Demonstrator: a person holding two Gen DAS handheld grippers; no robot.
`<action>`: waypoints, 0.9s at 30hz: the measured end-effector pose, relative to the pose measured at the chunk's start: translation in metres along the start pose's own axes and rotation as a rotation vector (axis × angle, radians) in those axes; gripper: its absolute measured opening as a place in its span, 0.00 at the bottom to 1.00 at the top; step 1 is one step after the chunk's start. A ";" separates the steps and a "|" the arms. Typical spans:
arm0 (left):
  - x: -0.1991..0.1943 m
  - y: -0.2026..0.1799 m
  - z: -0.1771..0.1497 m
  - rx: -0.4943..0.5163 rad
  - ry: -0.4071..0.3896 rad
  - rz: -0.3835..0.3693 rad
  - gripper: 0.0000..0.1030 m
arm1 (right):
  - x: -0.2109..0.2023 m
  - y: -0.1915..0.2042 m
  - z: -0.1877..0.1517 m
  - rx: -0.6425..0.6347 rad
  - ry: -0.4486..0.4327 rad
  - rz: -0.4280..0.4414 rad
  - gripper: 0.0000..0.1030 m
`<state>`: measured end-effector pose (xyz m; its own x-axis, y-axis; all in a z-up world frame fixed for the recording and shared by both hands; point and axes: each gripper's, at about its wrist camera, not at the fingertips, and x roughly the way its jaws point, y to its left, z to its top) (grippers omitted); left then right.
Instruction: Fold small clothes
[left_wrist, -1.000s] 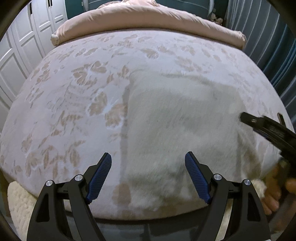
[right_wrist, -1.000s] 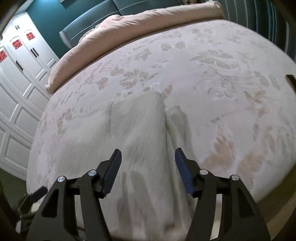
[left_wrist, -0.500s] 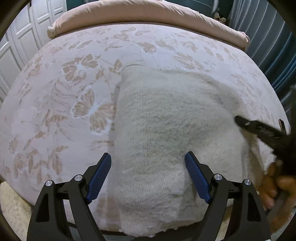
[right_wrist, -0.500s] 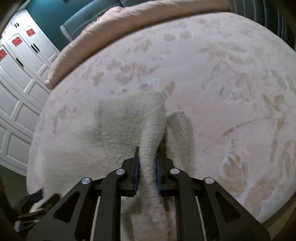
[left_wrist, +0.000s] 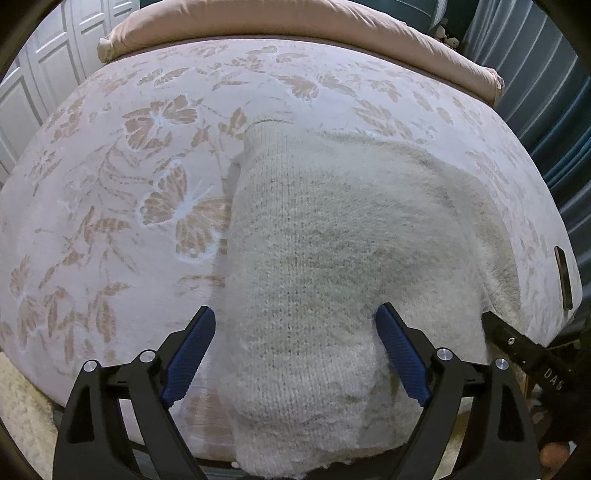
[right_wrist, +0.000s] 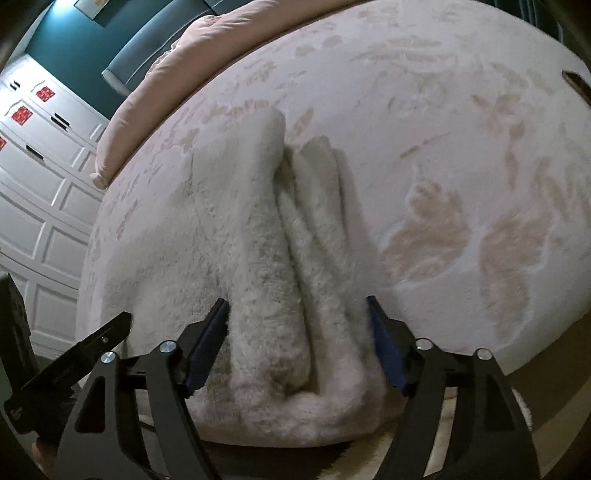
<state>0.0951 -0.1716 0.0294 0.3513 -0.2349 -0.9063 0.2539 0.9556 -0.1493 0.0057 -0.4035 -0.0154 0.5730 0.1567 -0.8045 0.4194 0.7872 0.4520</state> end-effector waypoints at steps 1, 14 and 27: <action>0.002 0.001 0.001 0.004 0.005 -0.003 0.85 | 0.003 0.001 0.000 -0.002 -0.001 0.003 0.73; 0.043 0.017 0.012 -0.108 0.058 -0.205 0.95 | 0.027 0.004 0.016 -0.027 -0.020 0.102 0.84; 0.023 0.014 0.016 -0.061 0.026 -0.327 0.54 | 0.021 0.003 0.035 0.011 -0.020 0.189 0.34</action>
<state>0.1211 -0.1660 0.0131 0.2366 -0.5274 -0.8160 0.2949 0.8392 -0.4569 0.0439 -0.4191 -0.0173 0.6560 0.2897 -0.6969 0.3104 0.7381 0.5990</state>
